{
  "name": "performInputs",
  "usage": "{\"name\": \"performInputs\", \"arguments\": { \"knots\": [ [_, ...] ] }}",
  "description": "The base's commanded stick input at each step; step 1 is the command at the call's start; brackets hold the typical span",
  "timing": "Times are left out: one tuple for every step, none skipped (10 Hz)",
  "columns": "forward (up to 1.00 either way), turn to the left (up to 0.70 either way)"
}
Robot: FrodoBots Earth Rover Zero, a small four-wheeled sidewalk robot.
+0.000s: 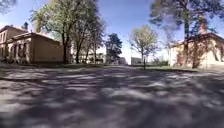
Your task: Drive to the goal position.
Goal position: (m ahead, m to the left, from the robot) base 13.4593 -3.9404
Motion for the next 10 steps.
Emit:
{"name": "performInputs", "arguments": {
  "knots": [
    [0.70, 0.00],
    [0.70, 0.00],
    [0.70, 0.00],
    [0.70, 0.00],
    [0.70, 0.00],
    [0.70, 0.00],
    [0.70, 0.00],
    [0.70, 0.00],
    [0.70, 0.00],
    [0.70, 0.00]
  ]
}}
